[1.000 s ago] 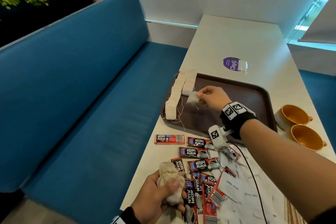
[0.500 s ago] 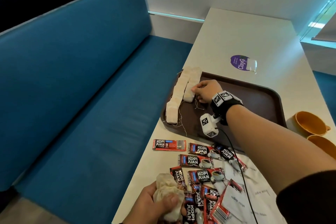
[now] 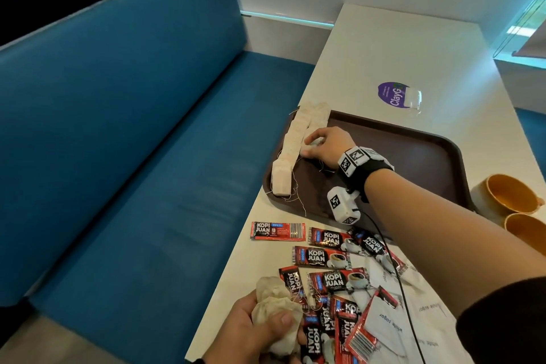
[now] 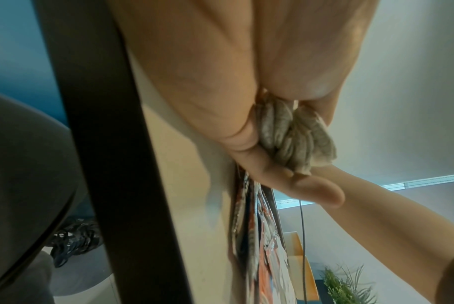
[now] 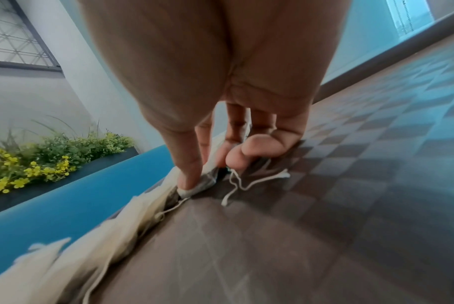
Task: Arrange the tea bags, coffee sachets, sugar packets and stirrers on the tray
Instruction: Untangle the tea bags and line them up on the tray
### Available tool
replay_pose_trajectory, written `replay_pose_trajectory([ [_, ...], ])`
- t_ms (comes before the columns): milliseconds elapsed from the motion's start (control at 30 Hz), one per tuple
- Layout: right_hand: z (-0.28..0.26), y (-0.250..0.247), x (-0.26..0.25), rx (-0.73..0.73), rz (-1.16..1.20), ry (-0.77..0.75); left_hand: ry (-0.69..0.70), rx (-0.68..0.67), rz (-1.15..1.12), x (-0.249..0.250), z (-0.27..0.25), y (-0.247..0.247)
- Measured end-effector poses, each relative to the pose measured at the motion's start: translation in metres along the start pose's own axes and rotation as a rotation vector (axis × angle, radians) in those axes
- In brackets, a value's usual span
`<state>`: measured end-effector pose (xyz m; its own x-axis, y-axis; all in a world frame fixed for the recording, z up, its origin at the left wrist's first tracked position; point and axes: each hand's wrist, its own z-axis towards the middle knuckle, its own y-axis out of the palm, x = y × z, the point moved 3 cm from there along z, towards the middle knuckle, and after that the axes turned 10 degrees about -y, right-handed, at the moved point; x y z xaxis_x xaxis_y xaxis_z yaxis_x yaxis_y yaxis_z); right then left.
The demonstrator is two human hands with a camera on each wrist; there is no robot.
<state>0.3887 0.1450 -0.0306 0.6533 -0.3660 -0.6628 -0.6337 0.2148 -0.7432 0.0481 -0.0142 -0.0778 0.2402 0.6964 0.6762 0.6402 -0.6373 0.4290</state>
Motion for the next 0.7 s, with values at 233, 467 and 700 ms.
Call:
replay_pose_trajectory([
  [233,-0.02,-0.022,-0.008,0.066,0.052,-0.045,-0.003,-0.035,-0.168,-0.001,-0.001,0.004],
  [467,-0.139,-0.044,-0.055,0.047,0.221,-0.153,0.103,-0.135,-0.237,0.001,-0.004,0.01],
  [700,-0.272,0.002,-0.062,-0.129,0.301,-0.079,0.113,-0.086,-0.141,0.0,-0.004,0.01],
])
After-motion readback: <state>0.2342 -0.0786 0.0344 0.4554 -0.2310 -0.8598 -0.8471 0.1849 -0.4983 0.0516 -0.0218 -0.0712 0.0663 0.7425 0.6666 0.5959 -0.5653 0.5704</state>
